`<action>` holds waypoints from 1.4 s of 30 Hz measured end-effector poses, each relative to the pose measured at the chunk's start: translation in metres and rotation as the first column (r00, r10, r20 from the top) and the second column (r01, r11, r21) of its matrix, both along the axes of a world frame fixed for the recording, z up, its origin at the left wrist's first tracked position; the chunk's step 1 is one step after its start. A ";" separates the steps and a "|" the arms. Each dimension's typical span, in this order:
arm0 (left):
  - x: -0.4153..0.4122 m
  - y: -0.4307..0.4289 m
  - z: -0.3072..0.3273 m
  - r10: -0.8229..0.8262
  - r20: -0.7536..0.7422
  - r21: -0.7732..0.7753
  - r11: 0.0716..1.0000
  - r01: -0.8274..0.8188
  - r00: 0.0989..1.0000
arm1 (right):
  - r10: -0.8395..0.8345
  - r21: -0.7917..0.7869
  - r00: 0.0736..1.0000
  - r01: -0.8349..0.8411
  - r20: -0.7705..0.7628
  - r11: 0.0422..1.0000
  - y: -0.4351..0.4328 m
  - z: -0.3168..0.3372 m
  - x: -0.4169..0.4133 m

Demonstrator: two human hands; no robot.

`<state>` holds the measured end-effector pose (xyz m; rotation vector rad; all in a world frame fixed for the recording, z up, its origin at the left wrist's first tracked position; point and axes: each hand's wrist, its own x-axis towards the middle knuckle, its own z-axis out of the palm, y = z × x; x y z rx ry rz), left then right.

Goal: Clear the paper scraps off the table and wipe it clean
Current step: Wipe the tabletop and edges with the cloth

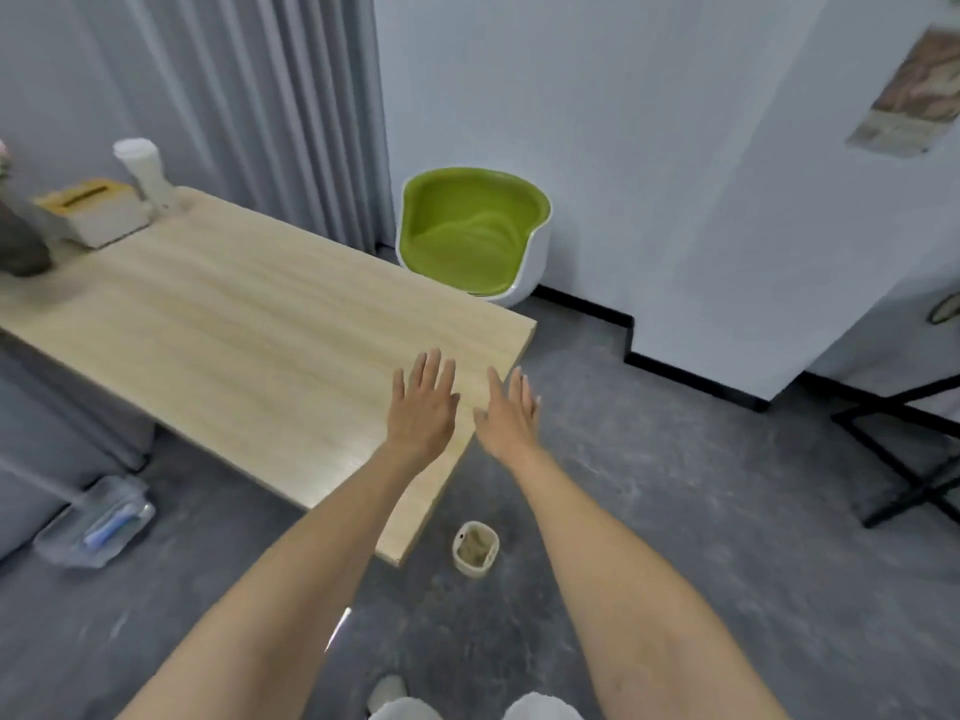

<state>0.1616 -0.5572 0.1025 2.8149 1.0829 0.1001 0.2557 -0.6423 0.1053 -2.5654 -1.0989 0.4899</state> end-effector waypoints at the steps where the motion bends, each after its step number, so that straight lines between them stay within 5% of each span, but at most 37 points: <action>1: -0.016 0.012 0.006 0.039 -0.003 0.014 0.999 -0.039 0.999 | 0.047 0.005 0.999 -0.047 0.009 0.999 0.013 0.007 -0.010; 13: -0.227 0.156 0.029 0.371 -0.036 0.063 0.928 -0.368 0.928 | 0.448 0.027 0.894 -0.449 0.033 0.893 0.191 0.034 -0.185; 25: -0.406 0.319 0.003 0.427 -0.079 -0.017 0.903 -0.430 0.901 | 0.584 0.003 0.809 -0.585 -0.072 0.811 0.365 0.009 -0.361; 36: -0.500 0.432 -0.065 0.553 -0.137 -0.119 0.814 -0.568 0.822 | 0.708 -0.088 0.701 -0.713 -0.086 0.696 0.503 -0.061 -0.451; 42: -0.546 0.508 -0.129 0.633 -0.222 -0.195 0.716 -0.670 0.742 | 0.736 -0.086 0.639 -0.765 -0.224 0.638 0.605 -0.119 -0.506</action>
